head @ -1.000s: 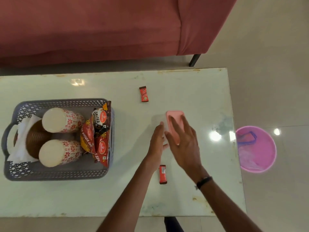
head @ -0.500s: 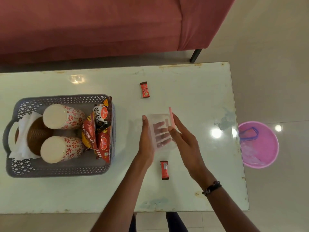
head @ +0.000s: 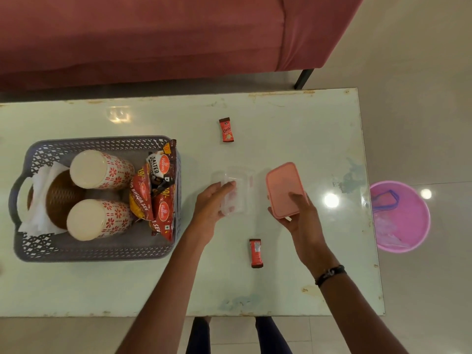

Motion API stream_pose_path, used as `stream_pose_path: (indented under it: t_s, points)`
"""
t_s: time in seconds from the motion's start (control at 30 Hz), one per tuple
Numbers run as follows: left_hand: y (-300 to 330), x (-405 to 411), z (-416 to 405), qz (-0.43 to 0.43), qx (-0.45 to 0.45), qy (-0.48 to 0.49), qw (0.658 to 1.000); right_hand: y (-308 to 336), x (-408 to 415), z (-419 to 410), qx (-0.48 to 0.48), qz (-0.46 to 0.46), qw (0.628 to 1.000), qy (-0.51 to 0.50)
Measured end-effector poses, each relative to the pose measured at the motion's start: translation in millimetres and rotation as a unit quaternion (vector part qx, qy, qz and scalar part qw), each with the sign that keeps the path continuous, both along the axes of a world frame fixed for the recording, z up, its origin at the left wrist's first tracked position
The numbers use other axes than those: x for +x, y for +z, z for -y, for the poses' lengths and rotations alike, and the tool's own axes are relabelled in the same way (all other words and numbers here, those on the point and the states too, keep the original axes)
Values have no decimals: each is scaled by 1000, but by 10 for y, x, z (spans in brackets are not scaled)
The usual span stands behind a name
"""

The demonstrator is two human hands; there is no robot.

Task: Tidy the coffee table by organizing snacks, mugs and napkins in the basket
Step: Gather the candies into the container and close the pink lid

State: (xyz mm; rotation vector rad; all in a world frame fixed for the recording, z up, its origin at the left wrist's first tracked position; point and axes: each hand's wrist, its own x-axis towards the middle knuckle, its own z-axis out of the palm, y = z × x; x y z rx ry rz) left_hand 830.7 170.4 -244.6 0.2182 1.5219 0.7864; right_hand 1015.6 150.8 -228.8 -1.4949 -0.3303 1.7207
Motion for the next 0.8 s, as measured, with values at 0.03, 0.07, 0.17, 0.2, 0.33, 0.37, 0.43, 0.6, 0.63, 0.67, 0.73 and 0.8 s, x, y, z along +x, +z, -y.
stream_pose_path:
  t_s: [0.03,0.07,0.17,0.2,0.33,0.37,0.43,0.6,0.63,0.67,0.73,0.8]
  points:
    - [-5,-24,18,-15,4,-2,1000,-39,33,-4,-5,15,1000,-12]
    - [-10,-44,37,-27,10,0,1000,-75,64,-10,-10,24,999,-27]
    - [-59,-73,90,-54,17,3,998,-177,146,-46,-11,67,996,-57]
    - [-79,-69,107,-62,17,-4,998,-220,164,-52,-11,88,994,-58]
    - [-77,-17,172,-75,10,-4,997,-350,163,-28,-12,253,966,-47]
    - [-74,-11,191,-73,7,1,997,-364,153,9,-13,309,950,-40]
    - [-68,-14,240,-70,-2,17,997,-354,123,131,-12,407,913,-28]
    - [-36,35,499,-77,-10,21,997,-293,-221,754,60,411,892,176]
    - [-37,53,565,-81,-9,12,997,-307,-306,871,71,407,883,220]
    - [-45,65,627,-87,-6,1,996,-331,-380,961,89,424,863,260]
    - [-69,79,731,-100,0,-20,995,-381,-458,1043,120,467,822,303]
    - [-71,88,810,-111,5,-33,993,-383,-479,1015,120,459,825,306]
